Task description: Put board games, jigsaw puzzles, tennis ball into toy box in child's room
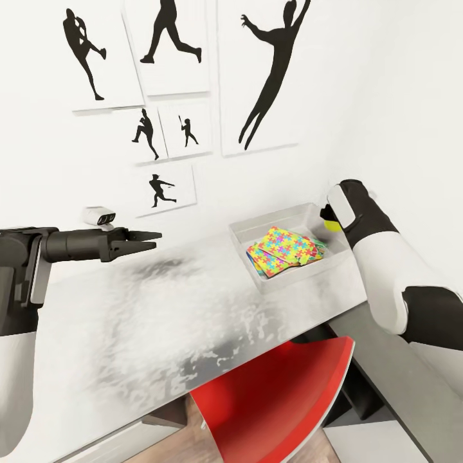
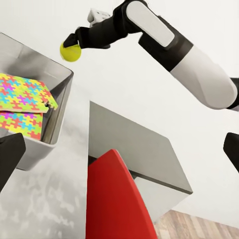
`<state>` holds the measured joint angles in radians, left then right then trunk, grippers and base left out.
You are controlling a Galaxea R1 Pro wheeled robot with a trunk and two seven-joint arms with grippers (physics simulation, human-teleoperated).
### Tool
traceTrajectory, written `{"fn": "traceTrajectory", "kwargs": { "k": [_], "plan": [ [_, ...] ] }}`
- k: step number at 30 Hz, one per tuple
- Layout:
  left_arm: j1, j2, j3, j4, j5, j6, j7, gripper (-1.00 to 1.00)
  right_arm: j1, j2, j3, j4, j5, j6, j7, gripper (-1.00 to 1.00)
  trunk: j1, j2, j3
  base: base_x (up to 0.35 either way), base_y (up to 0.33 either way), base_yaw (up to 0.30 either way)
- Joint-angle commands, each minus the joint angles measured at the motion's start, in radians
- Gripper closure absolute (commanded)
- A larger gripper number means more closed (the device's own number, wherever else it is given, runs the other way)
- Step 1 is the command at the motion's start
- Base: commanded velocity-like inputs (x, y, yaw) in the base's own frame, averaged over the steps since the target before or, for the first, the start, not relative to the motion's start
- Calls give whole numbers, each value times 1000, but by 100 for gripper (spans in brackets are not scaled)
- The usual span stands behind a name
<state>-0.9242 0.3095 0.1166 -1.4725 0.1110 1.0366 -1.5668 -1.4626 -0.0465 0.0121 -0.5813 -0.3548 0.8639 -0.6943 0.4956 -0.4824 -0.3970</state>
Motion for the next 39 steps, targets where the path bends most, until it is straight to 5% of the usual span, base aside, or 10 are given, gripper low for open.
{"fn": "traceTrajectory", "kwargs": {
  "k": [1, 39],
  "plan": [
    [-1, 0, 0, 0, -1, 11, -4, -100, -1, -1, 2, 12, -12, -7, -11, 100, 0, -2, -2, 0, 0, -4],
    [-1, 0, 0, 0, -1, 11, -4, -100, 1, -2, -9, 29, -17, -13, 5, 100, 0, -2, -58, 0, 0, -4]
  ]
}}
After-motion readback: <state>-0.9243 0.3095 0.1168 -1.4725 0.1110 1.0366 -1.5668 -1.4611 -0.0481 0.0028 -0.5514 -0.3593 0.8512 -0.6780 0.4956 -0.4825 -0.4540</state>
